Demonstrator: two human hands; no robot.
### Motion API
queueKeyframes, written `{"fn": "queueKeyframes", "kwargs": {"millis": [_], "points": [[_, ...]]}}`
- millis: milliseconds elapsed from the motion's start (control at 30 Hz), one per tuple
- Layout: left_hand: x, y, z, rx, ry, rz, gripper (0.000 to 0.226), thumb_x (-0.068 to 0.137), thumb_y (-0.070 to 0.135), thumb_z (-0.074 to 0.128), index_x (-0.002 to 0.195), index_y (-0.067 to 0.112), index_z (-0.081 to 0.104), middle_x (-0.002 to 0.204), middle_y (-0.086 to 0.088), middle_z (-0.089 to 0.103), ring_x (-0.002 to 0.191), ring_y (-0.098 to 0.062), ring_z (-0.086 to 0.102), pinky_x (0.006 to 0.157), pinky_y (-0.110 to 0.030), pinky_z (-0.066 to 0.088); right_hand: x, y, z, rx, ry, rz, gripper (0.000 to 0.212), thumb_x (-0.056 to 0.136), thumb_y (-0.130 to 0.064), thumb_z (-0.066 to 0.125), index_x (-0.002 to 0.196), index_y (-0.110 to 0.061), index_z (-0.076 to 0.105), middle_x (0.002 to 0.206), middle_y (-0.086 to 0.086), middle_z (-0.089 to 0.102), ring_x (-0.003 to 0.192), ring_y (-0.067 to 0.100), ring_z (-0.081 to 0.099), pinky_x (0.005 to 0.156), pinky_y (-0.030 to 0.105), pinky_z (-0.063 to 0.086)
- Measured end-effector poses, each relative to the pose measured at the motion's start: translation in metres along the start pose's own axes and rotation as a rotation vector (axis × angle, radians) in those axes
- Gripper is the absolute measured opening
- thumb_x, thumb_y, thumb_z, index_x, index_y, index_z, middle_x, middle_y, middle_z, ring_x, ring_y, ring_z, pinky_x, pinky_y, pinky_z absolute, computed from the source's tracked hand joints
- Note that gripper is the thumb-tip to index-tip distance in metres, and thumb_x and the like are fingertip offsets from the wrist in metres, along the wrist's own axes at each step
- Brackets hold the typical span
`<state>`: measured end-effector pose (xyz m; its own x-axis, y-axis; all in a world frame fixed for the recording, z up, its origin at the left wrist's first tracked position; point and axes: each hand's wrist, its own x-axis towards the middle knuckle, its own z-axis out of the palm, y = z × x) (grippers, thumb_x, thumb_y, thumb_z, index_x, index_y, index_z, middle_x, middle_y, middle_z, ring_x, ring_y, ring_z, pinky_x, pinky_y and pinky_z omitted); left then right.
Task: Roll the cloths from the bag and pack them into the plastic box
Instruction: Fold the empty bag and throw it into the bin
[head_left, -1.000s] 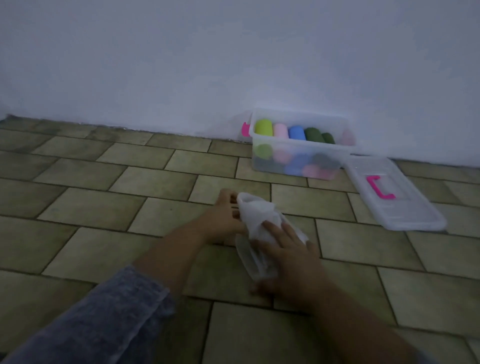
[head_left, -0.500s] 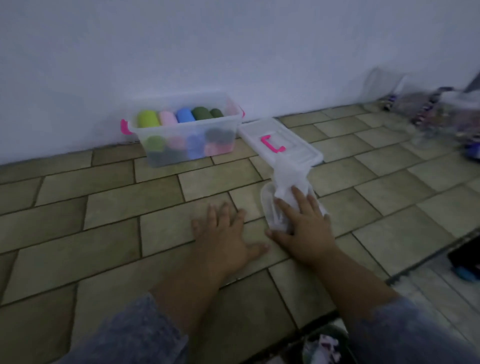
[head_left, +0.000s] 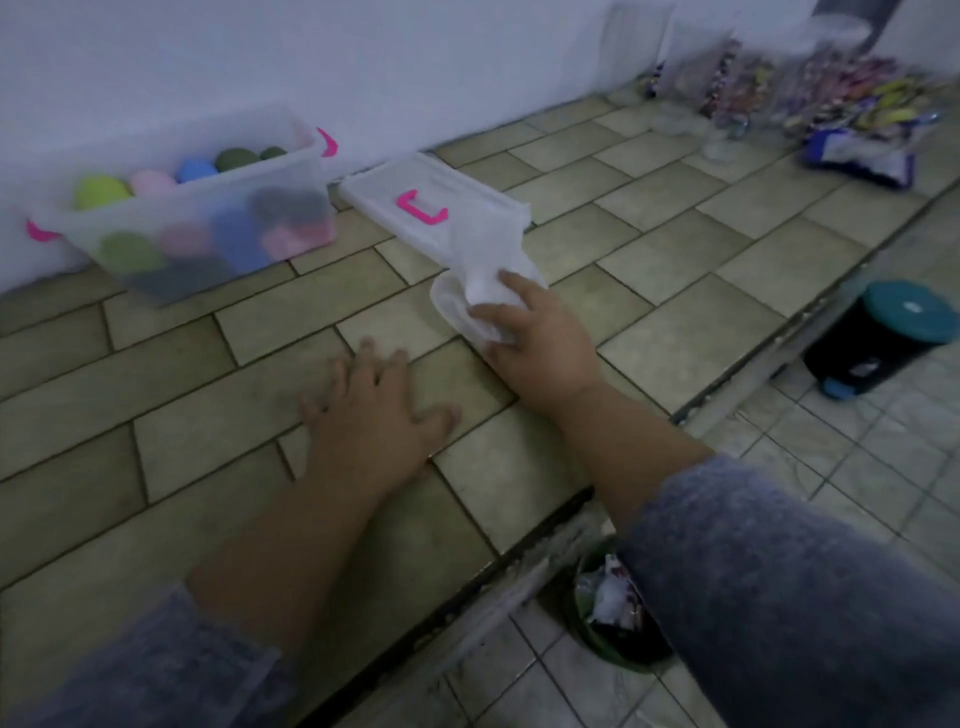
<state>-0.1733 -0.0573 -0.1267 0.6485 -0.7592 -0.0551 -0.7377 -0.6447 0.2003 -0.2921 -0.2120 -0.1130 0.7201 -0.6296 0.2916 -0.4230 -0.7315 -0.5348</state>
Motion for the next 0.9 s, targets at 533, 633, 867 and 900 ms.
{"fn": "queueKeyframes", "kwargs": {"millis": [533,633,867,900], "points": [[-0.029,0.253,0.231,0.878,-0.204,0.97,0.059,0.098,0.04,0.025,0.15,0.013,0.015,0.159,-0.011,-0.005,0.144,-0.035,-0.011,0.109,-0.055,-0.017,-0.253,0.28,0.043,0.395,0.548,1.146,0.044,0.083,-0.023,0.069,0.125,-0.028,0.059,0.147,0.003,0.04,0.128,0.013,0.041,0.104,0.022,0.029],[-0.01,0.248,0.294,1.188,-0.187,0.987,0.058,0.1,0.037,0.016,0.149,0.008,0.007,0.158,-0.014,-0.007,0.142,-0.04,-0.011,0.105,-0.059,-0.02,-0.287,0.313,0.119,0.33,0.333,1.238,0.048,0.082,-0.03,0.069,0.129,-0.03,0.056,0.148,0.007,0.037,0.131,0.024,0.039,0.105,0.031,0.03],[0.004,0.239,0.365,1.399,-0.011,0.928,0.076,0.096,0.047,0.019,0.139,-0.005,-0.015,0.154,-0.024,-0.015,0.131,-0.057,-0.022,0.096,-0.066,-0.023,-0.335,0.366,0.25,0.243,-0.705,1.249,0.075,0.087,-0.058,0.05,0.149,-0.035,0.014,0.159,0.003,0.002,0.145,0.033,-0.001,0.117,0.051,0.008],[0.004,0.238,0.369,1.396,0.002,0.924,0.074,0.096,0.044,0.02,0.138,-0.006,-0.016,0.154,-0.025,-0.016,0.13,-0.058,-0.023,0.095,-0.066,-0.023,-0.34,0.371,0.254,0.283,-0.751,1.266,0.077,0.087,-0.054,0.053,0.15,-0.029,0.015,0.159,0.006,0.008,0.145,0.032,0.006,0.117,0.049,0.011]]}}
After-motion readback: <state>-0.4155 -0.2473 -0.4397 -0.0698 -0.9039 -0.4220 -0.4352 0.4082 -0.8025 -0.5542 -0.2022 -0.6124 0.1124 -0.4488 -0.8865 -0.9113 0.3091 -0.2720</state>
